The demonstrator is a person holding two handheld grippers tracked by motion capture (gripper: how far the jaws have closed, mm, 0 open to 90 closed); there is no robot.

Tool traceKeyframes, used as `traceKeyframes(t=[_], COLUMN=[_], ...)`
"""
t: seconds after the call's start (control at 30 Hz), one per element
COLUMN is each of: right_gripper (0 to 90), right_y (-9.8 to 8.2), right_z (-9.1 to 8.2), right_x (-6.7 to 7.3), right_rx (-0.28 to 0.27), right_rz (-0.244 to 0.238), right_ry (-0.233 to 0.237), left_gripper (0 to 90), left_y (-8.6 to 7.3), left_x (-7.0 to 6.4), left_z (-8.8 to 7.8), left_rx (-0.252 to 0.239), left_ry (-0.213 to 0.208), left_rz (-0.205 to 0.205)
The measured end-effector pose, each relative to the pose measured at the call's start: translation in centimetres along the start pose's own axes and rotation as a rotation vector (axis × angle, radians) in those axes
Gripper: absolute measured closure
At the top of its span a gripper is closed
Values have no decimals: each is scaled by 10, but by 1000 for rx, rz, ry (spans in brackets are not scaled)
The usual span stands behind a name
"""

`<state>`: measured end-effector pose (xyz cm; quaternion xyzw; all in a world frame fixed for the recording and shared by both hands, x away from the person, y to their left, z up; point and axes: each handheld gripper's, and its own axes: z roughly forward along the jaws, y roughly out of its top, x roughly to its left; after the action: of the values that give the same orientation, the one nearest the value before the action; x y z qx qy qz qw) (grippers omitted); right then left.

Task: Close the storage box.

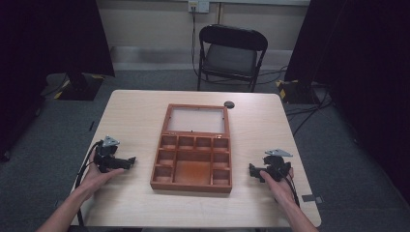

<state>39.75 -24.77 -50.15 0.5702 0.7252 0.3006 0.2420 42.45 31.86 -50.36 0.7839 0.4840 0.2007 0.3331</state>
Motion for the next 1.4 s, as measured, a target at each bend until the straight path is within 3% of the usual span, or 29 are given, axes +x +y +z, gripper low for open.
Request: traceKeyframes(t=[0.23,0.33,0.37,0.4,0.47,0.57,0.63,0.67,0.8,0.97,1.0,1.1,1.17,1.3,1.4], right_gripper=[0,8,45,171,129,158,153,147,147,148,149,150,150,150,150], right_y=[0,4,6,8,9,10,11,12,16,20,24,28,32,42,50], right_z=[-1,-2,-3,-5,-5,-5,-6,-8,-13,-13,-10,-7,-7,-9,-7], right_x=[0,1,2,4,6,4,2,-1,-5,-2,0,2,4,7,12], right_rx=[4,42,46,41,41,49,53,36,-9,6,24,43,29,-24,-40], right_rz=[10,4,12,0,-15,-15,2,28,49,38,33,19,23,18,-6], right_ry=[5,11,25,45,63,57,50,46,77,94,116,148,159,178,203], left_gripper=[11,98,134,163,195,214,214,216,222,246,248,249,241,237,238], left_y=[1,2,2,2,3,3,4,6,9,16,20,25,33,42,49], left_x=[-1,-3,-2,-2,-1,1,3,4,4,-2,-8,-16,-21,-30,-36], left_z=[-2,-7,-8,-9,-10,-11,-12,-14,-18,-23,-23,-23,-22,-23,-22], left_rx=[16,25,26,22,30,37,37,28,17,-10,-35,-52,-38,-86,-32], left_ry=[6,-1,-1,-1,8,-2,-6,-18,-19,-34,-41,-57,-82,-94,-121], left_rz=[-2,6,4,-16,-12,-13,-44,-57,-68,-74,-86,-77,-61,-48,-7])
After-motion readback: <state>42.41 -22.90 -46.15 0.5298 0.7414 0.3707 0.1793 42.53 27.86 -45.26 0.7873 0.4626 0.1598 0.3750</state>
